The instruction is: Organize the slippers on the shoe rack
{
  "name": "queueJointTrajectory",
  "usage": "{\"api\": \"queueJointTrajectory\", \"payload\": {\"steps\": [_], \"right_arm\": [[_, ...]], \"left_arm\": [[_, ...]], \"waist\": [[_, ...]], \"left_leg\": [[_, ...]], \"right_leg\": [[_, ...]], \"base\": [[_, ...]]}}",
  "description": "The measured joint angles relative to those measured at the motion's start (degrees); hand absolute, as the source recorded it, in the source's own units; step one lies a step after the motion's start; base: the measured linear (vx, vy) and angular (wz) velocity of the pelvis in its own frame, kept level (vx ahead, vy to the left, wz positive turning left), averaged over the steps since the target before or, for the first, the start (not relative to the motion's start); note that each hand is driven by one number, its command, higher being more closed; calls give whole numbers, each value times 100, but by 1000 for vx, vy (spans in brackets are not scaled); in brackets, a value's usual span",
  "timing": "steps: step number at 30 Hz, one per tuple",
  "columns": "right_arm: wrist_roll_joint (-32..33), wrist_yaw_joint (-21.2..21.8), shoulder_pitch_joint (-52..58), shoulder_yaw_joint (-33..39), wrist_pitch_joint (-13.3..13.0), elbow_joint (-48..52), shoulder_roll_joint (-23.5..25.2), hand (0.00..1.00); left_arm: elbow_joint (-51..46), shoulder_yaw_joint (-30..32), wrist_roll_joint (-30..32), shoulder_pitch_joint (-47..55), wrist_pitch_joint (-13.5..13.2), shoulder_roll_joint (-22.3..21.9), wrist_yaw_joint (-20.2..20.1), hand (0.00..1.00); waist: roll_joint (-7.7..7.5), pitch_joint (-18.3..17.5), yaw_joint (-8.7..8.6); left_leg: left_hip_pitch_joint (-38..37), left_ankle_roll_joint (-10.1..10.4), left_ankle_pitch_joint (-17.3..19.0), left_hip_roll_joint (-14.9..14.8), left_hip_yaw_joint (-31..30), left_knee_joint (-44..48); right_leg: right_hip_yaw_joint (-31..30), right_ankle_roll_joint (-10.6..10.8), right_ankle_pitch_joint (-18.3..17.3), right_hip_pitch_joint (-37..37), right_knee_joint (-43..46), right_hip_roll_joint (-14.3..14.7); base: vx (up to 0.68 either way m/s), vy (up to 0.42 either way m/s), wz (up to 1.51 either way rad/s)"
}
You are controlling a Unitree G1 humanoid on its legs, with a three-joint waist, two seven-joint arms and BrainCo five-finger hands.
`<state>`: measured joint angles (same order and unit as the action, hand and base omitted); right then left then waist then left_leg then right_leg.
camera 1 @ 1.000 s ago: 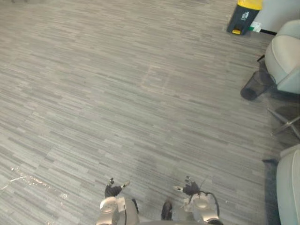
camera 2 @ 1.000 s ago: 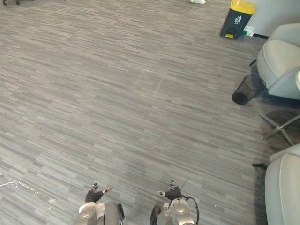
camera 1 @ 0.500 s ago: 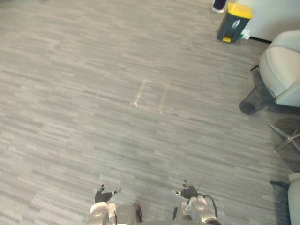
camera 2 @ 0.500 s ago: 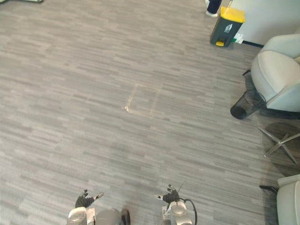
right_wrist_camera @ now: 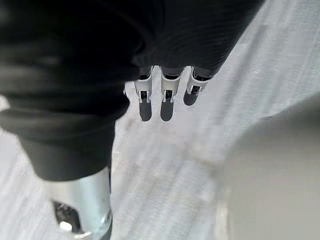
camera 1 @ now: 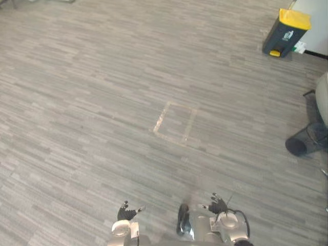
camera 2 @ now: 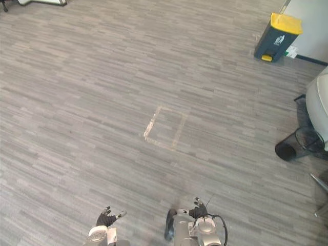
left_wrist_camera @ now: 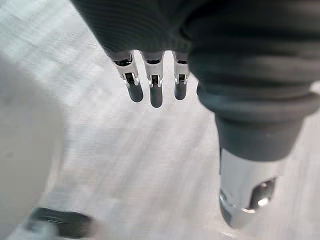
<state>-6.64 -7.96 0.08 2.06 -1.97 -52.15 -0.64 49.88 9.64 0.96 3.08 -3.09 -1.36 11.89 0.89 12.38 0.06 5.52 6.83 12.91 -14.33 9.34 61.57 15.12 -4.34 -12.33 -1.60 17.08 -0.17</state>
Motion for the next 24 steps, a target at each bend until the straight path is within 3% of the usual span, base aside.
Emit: {"api": "queueJointTrajectory", "payload": {"steps": [2, 3, 5, 7, 8, 9, 11, 13, 14, 15, 16, 17, 18, 20, 21, 24], "right_arm": [[5, -1, 1, -4, 5, -82, 98, 0], [5, -1, -21, -5, 9, -140, 128, 0], [3, -18, -91, 3, 23, -177, 138, 0], [-3, -45, -117, 4, 30, -320, 114, 0], [-6, -60, -105, -9, 33, -404, 32, 0], [-12, -76, -175, -46, 38, -504, 126, 0], [-16, -82, -157, -48, 34, -508, 234, 0], [-19, -76, -132, 10, 34, -514, 260, 0], [-19, -70, -105, 30, 33, -522, 251, 0], [-20, -49, -80, 63, 28, -495, 257, 0], [-19, -35, -96, 66, 22, -489, 259, 0], [-19, -9, -164, 65, 20, -498, 257, 0], [-19, 8, -181, 58, 15, -504, 253, 0], [-19, 23, -192, 46, -31, -496, 241, 0], [-19, 27, -227, 48, -49, -485, 239, 0], [-22, 26, -319, 51, -85, -469, 193, 0]], "left_arm": [[-109, 2, -5, 10, -12, 34, 2, 0], [-163, 1, -5, 7, -38, 61, 3, 0], [-212, 7, -1, -11, -42, 86, 3, 0], [-209, -7, -1, -23, -47, 112, 10, 0], [-181, -22, -2, -2, -47, 92, 19, 0], [-115, -20, -3, -43, -36, 248, 27, 0], [-73, -20, -4, -50, -34, 391, 22, 0], [23, -43, -26, -31, -27, 446, 20, 0], [55, -130, -12, 0, -19, 465, 19, 0], [114, -231, -4, 13, -6, 505, 16, 0], [163, -267, 0, 12, 13, 526, 12, 0], [225, -306, 1, 31, 34, 539, 10, 0], [284, -355, 2, 45, 44, 537, 11, 0], [334, -462, 4, 58, 68, 544, 13, 0], [368, -459, 8, 71, 80, 546, 5, 0], [378, -469, 30, 73, 95, 549, -56, 0]], "waist": [[-107, -15, 47], [-171, 22, 81], [-202, 44, 139], [-209, 50, 156], [-141, 27, 220], [-325, 6, 201], [-477, -5, 245], [-530, -39, 280], [-551, -40, 268], [-556, -42, 271], [-545, -35, 255], [-536, -30, 196], [-493, -23, 168], [-453, -9, 151], [-443, -8, 97], [-418, 15, -16]], "left_leg": [[504, -199, 274, 1, 249, -331], [787, -246, 422, 98, 313, -971], [1043, -276, 356, 435, 210, -2549], [1131, -201, -299, 684, -106, -4132], [1056, -139, -1325, 699, -135, -4472], [1012, -336, -1034, 905, -14, -4351], [1043, -431, -621, 979, 111, -3996], [886, -626, -268, 1092, 228, -3763], [577, -708, -40, 1230, 294, -3800], [251, -785, 78, 1309, 432, -3890], [42, -825, 144, 1363, 448, -3951], [-373, -887, 231, 1447, 470, -4133], [-692, -903, 243, 1472, 466, -4353], [-1283, -903, 242, 1433, 463, -4792], [-1527, -903, 242, 1346, 456, -4971], [-1930, -903, 242, 1178, 490, -5309]], "right_leg": [[-114, 30, -23, 472, -391, -33], [-244, 146, 20, 693, -572, -109], [-429, 302, -3, 904, -716, -373], [-621, 622, -108, 1125, -898, -613], [-803, 833, -192, 1297, -1038, -644], [-903, 829, -160, 1394, -1085, -882], [-975, 941, 31, 1340, -815, -1050], [-1082, 1046, 100, 1135, -70, -1233], [-1269, 1261, 277, 788, 975, -1411], [-1447, 1272, 531, 364, 2091, -1540], [-1505, 1249, 552, 103, 2815, -1573], [-1311, 1046, 365, -269, 3792, -1650], [-1029, 933, 184, -482, 4170, -1674], [-423, 692, -215, -780, 4138, -1537], [-45, 611, -399, -1002, 3694, -1347], [758, 460, -286, -1421, 1954, -972]], "base": [[478, 30, -27], [457, 106, -55], [469, 204, -65], [533, 331, -62], [499, 348, -44], [480, 346, -34], [457, 327, -15], [438, 303, -16], [438, 305, -18], [442, 294, -20], [549, 284, -14], [464, 193, -6], [555, 188, -5], [409, 84, -2], [431, 21, 9], [452, -38, 12]]}}
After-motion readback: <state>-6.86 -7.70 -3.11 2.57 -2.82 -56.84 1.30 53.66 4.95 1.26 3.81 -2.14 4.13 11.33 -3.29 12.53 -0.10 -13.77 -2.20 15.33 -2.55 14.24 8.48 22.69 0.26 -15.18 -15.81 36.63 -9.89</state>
